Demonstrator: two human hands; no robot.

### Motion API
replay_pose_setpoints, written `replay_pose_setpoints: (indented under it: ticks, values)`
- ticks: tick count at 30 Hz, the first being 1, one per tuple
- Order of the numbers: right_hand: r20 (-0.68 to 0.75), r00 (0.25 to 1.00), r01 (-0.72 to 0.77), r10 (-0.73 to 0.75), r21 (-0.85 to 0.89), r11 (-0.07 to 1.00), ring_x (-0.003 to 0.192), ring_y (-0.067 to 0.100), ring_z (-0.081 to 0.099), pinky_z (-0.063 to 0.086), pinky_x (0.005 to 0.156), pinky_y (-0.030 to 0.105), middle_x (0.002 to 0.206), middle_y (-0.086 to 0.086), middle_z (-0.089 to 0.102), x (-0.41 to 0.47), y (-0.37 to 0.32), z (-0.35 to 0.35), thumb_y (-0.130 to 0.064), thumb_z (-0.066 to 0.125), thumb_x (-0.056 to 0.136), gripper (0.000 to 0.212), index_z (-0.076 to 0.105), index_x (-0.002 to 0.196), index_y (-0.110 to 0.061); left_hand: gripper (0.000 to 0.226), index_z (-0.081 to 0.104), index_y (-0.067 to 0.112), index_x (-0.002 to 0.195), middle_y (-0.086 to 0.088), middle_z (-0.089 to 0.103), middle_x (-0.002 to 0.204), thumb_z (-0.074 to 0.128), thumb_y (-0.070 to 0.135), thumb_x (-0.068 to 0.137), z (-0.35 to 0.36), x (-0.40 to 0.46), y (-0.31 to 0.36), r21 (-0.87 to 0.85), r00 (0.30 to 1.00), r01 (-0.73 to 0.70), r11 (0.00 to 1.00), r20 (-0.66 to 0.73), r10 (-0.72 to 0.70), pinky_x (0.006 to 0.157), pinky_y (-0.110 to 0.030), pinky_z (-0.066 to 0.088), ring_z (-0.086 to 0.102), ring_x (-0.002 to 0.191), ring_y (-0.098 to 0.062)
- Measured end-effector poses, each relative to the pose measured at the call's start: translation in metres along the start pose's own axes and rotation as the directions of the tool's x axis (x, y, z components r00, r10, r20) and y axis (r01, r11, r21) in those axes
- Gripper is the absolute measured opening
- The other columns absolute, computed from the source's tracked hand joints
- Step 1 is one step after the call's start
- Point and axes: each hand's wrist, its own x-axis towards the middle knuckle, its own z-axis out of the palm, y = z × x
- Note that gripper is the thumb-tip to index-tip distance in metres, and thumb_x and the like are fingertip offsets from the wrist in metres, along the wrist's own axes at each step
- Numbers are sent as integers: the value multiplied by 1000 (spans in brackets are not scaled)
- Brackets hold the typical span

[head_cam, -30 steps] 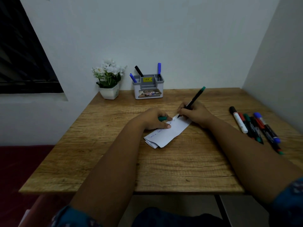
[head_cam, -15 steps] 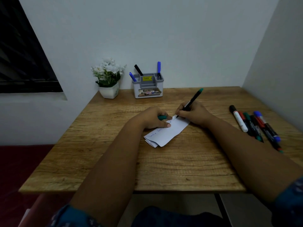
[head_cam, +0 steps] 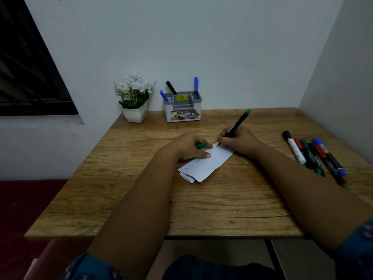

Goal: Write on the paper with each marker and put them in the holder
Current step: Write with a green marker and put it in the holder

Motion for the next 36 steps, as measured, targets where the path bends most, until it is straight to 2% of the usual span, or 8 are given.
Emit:
replay_pose_setpoints:
  ticks: [6, 19, 22, 25, 27, 31, 34, 36]
  values:
    - [-49, 998, -24, 27, 56, 998, 91, 13, 64, 52, 85, 36, 87, -6, 72, 0, 1, -1, -17, 65, 85, 12, 73, 77, -22, 46, 62, 32, 127, 1, 54, 139, 72, 39, 83, 0, 0, -1, -8, 1000, 1, 1000, 3, -1, 88, -27, 38, 50, 118, -18]
    - [-8, 999, -49, 49, -15, 999, 95, 14, 62, 50, 89, 36, 93, -4, 71, 1, -1, 2, -20, 66, 85, 12, 70, 76, -25, 44, 62, 33, 126, 1, 53, 139, 72, 39, 83, 0, -1, -1, -3, 1000, -8, 1000, 4, 8, 92, -29, 39, 49, 121, -19]
    - [-107, 989, -86, 102, 148, 985, 85, 18, 63, 51, 81, 36, 89, 4, 71, 0, 1, 2, -17, 63, 86, 9, 69, 82, -12, 46, 62, 32, 127, 1, 54, 138, 73, 40, 83, 0, 0, -1, -11, 1000, -1, 1000, 3, 1, 95, -31, 41, 49, 120, -19]
    - [-201, 970, -20, 139, 503, 864, 64, 15, 59, 53, 61, 25, 75, 9, 64, -3, -4, 1, -14, 65, 90, 11, 62, 97, -5, 45, 63, 31, 125, 1, 54, 135, 74, 38, 82, 1, 0, -1, -22, 1000, 3, 1000, 0, -3, 94, -31, 42, 50, 116, -18]
    - [-195, 972, 13, 133, 609, 793, 54, 9, 54, 49, 53, 20, 68, 4, 58, -3, -11, 5, -21, 67, 91, 15, 59, 96, -10, 45, 62, 27, 121, 0, 55, 130, 76, 38, 80, 2, 1, -2, -38, 1000, 13, 999, -21, -14, 92, -33, 44, 51, 109, -17]
    - [-7, 985, -109, 175, 757, 644, 56, 11, 51, 46, 63, 27, 64, 3, 54, -2, -22, 14, -29, 57, 97, 19, 57, 84, -16, 59, 51, 17, 124, 7, 54, 108, 78, 39, 77, 3, 1, -3, -44, 998, 22, 999, -57, -25, 78, -27, 42, 52, 93, -11]
    - [115, 973, -197, 201, 865, 461, 61, 16, 57, 49, 70, 31, 66, 8, 57, -4, -19, 11, -28, 41, 98, 29, 60, 86, -10, 52, 54, 19, 117, 11, 56, 101, 79, 40, 76, 4, 1, -4, -48, 998, 24, 999, -62, -27, 76, -26, 44, 55, 90, -8]
    - [108, 974, -192, 200, 861, 471, 60, 18, 57, 49, 74, 33, 63, 10, 59, -4, -17, 11, -22, 39, 97, 27, 58, 85, -8, 47, 54, 22, 111, 16, 54, 95, 79, 39, 76, 3, 2, -5, -58, 998, 22, 998, -64, -26, 71, -24, 43, 53, 85, -3]
